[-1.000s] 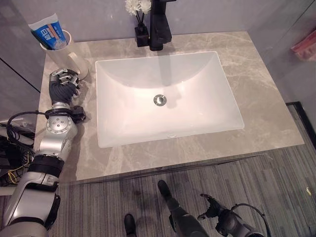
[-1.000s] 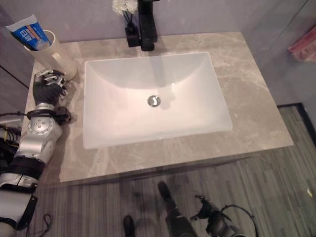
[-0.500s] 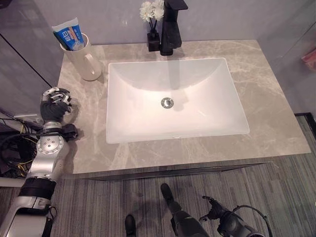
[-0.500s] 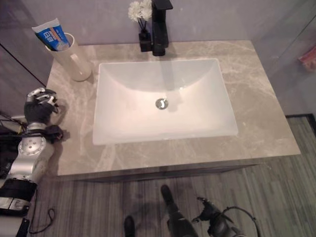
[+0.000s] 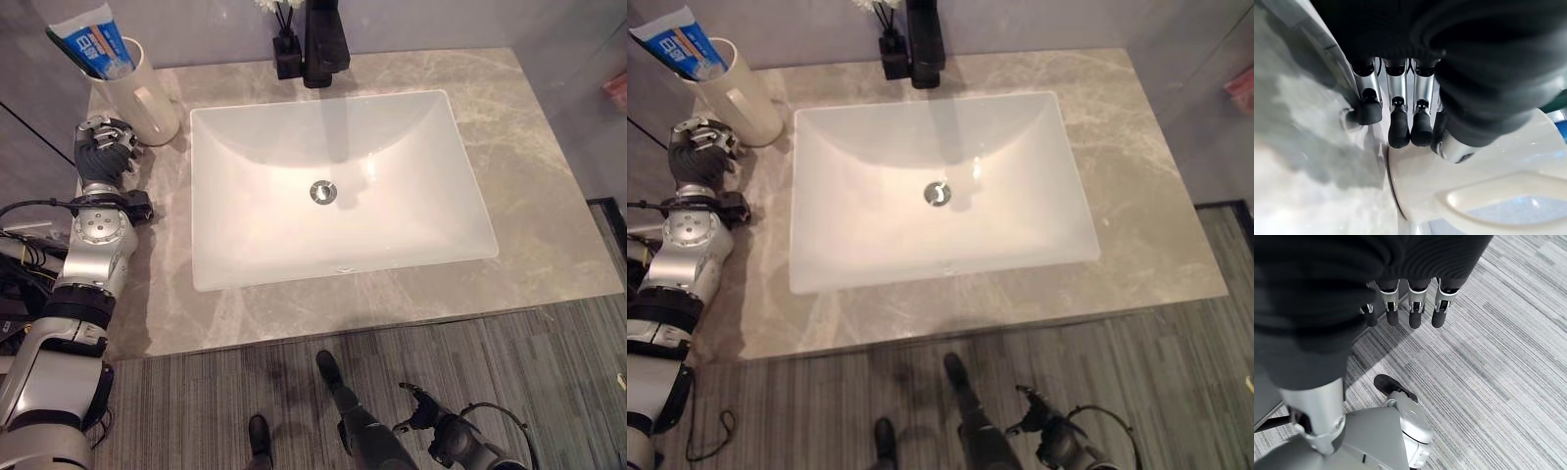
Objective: Put brush and paste in cup on sink, flatten towel.
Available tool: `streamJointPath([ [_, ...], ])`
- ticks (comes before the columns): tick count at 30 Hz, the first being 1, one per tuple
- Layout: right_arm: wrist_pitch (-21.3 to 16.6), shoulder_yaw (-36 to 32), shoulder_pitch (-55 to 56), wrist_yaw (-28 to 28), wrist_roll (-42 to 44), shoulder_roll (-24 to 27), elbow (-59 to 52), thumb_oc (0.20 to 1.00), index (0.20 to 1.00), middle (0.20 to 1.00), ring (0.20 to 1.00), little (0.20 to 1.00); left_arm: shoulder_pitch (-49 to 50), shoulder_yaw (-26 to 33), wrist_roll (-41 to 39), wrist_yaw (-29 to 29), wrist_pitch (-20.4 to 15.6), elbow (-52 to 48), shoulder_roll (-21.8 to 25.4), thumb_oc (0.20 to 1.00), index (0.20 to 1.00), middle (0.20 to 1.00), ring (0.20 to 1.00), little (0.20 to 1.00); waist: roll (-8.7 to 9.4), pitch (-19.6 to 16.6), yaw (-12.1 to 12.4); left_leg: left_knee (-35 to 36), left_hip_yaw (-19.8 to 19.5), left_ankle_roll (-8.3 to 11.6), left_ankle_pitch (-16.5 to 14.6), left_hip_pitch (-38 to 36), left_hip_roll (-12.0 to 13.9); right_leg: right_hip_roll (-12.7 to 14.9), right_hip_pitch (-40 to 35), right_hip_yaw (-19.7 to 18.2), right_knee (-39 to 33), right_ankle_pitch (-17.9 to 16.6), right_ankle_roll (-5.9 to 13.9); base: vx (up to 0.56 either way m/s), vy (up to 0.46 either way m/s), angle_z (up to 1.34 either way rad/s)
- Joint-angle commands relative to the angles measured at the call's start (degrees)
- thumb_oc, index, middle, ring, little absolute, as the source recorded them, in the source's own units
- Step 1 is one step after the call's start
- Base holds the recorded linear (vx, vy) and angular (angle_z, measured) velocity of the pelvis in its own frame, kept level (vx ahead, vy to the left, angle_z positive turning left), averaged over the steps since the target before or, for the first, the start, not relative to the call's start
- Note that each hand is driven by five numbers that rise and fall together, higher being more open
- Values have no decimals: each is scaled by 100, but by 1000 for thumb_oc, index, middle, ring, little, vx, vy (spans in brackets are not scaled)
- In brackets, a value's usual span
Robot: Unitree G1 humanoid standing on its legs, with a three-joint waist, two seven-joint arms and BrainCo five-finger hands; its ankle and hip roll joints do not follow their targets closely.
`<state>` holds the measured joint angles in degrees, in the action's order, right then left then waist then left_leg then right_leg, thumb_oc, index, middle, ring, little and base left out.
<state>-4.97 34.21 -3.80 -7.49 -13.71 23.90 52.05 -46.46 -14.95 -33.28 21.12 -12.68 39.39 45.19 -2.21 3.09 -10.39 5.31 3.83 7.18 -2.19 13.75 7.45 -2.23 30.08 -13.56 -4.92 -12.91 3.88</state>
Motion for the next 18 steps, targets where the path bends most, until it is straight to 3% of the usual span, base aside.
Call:
streamJointPath([
  [1, -126, 114, -56, -116, 146, 174, -166, 1000, 1000, 1000, 1000, 1000, -277, -207, 103, 34, -79, 98, 179, 200, 200, 200, 200, 200, 73, 169, -104, -31, -97, 242, 405, -727, 140, 546, 52, 178, -8, 26, 634, 0, 0, 0],
  [11, -185, 115, -75, -157, 185, 179, -120, 1000, 1000, 1000, 1000, 1000, -555, -302, 236, 82, -61, 409, 124, 200, 200, 200, 200, 200, 69, 155, -174, -31, -47, 276, 434, -692, 182, 485, 123, 119, -8, 28, 624, 0, 0, 0],
  [18, -335, 150, -23, -174, 280, 236, -276, 1000, 1000, 1000, 1000, 1000, -1114, -392, 1294, 657, 191, 1163, 211, 200, 200, 200, 200, 200, 111, 181, -286, -31, 13, 287, 400, -671, 202, 449, 182, 56, -8, 8, 622, -1, -2, -3],
])
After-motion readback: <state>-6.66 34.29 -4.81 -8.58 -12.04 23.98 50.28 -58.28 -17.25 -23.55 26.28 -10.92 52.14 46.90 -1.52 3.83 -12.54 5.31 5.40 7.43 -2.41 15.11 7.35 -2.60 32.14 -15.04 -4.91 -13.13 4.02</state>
